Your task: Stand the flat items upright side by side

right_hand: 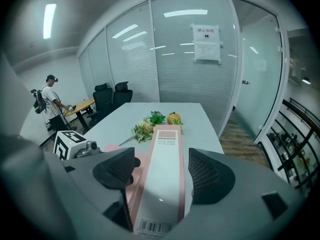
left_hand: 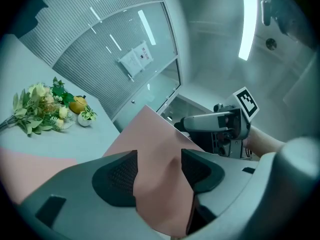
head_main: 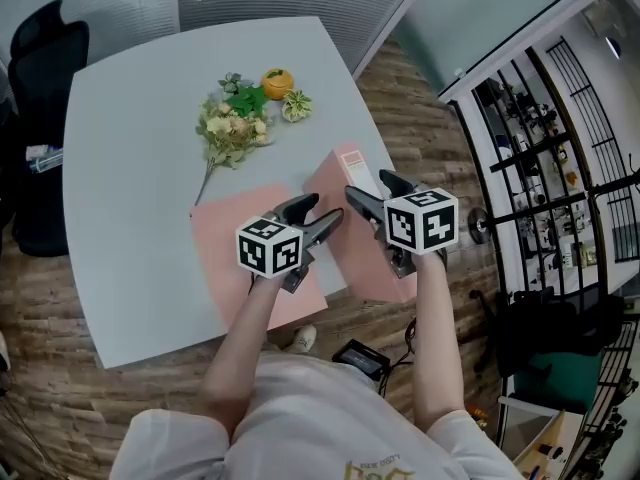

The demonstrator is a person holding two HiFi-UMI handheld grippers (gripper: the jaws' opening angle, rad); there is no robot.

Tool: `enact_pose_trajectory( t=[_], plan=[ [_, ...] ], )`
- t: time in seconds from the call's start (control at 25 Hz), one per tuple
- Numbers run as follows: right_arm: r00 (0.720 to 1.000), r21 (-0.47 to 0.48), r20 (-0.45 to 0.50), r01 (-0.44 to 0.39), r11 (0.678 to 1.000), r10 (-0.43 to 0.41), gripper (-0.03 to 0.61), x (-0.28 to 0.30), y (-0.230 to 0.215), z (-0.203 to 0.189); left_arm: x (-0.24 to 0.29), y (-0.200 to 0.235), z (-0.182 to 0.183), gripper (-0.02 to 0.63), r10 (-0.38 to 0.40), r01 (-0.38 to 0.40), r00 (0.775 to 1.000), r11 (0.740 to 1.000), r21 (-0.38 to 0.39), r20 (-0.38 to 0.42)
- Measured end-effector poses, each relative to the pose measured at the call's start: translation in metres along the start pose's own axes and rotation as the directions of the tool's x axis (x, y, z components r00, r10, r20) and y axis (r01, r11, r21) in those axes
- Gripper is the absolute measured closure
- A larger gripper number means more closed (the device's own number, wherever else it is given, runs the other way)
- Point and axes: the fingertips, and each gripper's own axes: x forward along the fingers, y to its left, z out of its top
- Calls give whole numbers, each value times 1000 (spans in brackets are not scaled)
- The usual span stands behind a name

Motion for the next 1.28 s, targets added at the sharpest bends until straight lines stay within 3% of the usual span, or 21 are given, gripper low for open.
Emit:
enact_pose_trajectory(
  t=[0.28,0.48,0.64,1.28],
  plan=[
    [993,-11,-117,12,1000,-13,241,24,-3,-16,16,-9,-3,336,-99,100,995,993,-68,14],
    [985,-35,-173,5,999,-11,250,26,-2,-22,21,-15,-6,336,-181,187,982,966,-181,46],
    [984,-40,-180,4,999,-12,250,29,-1,-22,23,-13,-7,336,-222,230,973,949,-217,63],
    [983,-37,-180,30,999,-36,253,29,-2,-25,22,-9,-9,347,-222,237,971,931,-277,85]
  ],
)
